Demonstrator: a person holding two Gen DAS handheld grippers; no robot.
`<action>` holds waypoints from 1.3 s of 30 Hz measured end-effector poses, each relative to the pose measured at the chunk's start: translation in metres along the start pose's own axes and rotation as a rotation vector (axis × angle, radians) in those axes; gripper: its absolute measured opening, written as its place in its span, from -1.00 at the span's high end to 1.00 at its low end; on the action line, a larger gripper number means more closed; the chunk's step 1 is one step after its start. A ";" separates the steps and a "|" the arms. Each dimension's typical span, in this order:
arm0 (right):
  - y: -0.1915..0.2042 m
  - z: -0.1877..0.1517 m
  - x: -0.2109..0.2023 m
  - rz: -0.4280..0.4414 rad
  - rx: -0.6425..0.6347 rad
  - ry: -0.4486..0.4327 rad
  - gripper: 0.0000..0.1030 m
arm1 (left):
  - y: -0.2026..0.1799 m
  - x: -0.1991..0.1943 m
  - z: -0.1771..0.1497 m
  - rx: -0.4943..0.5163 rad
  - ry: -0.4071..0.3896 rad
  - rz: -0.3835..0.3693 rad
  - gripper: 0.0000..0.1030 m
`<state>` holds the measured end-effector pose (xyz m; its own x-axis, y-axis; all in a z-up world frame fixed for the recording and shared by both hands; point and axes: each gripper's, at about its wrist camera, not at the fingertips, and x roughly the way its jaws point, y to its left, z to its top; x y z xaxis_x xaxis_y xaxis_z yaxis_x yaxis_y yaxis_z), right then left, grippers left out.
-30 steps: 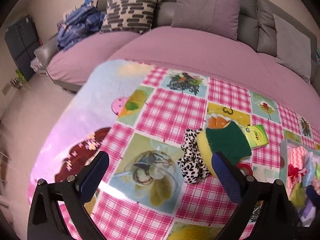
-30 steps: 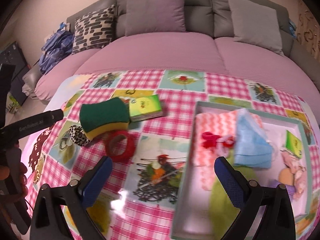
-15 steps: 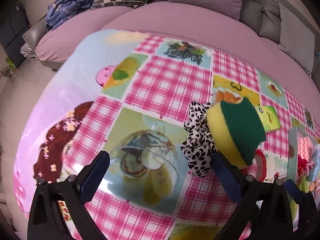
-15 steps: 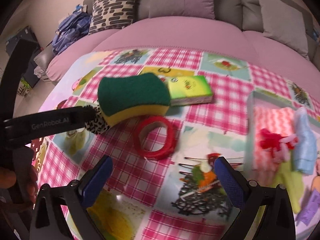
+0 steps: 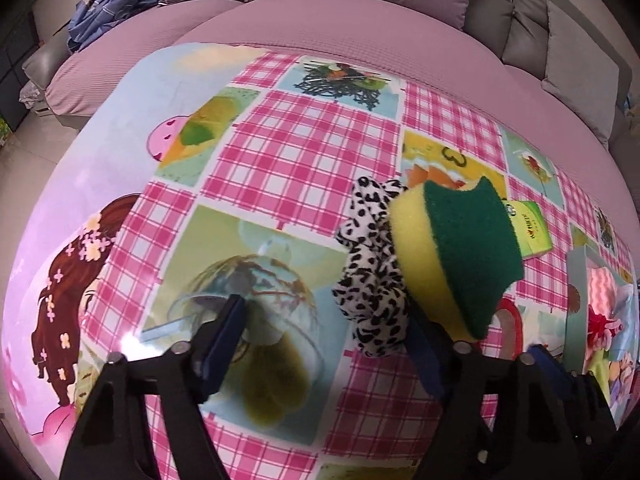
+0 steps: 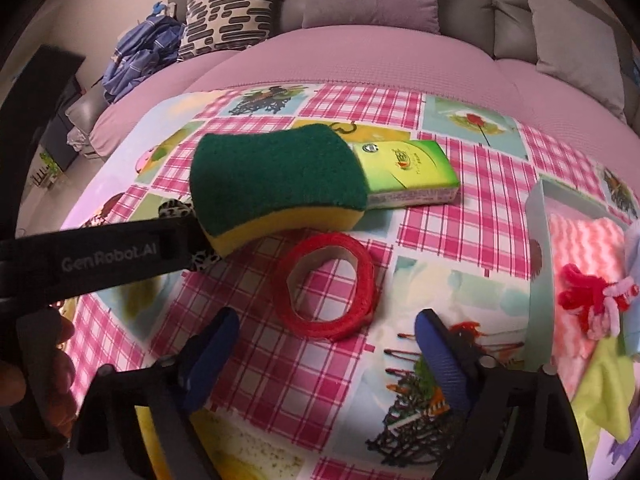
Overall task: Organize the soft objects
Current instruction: 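Grasp the leopard scrunchie with the left tool while the right tool hovers, then carry the leopard scrunchie into the white tray and open the left tool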
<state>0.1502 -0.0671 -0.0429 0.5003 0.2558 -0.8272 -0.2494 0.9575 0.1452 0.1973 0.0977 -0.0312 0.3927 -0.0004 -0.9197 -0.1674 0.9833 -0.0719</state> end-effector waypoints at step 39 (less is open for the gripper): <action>-0.016 -0.022 -0.068 -0.068 0.004 -0.061 0.00 | -0.036 -0.107 -0.029 0.206 -0.189 0.050 0.63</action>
<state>0.1018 -0.1029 -0.0016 0.5654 0.1977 -0.8008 -0.2100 0.9734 0.0920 0.1351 0.0567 0.0587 0.5535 0.0642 -0.8304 -0.0111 0.9975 0.0697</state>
